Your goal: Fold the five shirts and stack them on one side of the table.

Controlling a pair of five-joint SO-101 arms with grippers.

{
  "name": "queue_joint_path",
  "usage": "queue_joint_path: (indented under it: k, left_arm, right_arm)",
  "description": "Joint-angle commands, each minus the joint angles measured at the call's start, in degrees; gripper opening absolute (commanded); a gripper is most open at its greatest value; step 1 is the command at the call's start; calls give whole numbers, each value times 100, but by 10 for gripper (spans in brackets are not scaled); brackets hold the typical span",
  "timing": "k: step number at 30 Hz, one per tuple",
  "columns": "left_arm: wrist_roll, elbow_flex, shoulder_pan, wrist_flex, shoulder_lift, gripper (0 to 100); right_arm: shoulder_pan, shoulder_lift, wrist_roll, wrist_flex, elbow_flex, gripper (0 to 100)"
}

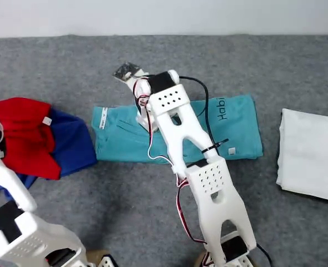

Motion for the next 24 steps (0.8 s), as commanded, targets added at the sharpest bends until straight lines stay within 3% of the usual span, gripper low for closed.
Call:
queue_joint_path:
  k: [1,6,12,18,24]
  left_arm:
    - [-70,-40,0,-105,-378,14]
    - [-220,-13,18,-114,-967,14]
    - [-334,418,211,-105,-1196,14]
    - [-334,479,246,-97,-1204,14]
    - [-343,479,299,-105,-1152,15]
  right_arm:
    - [101,-927,-97,242,132,16]
    - [857,-1727,-123,233,1257,54]
    - [1886,-2202,-343,224,2004,255]
    - [2888,-2070,-440,198,2031,258]
    - [3442,-1244,-466,-171,2031,259]
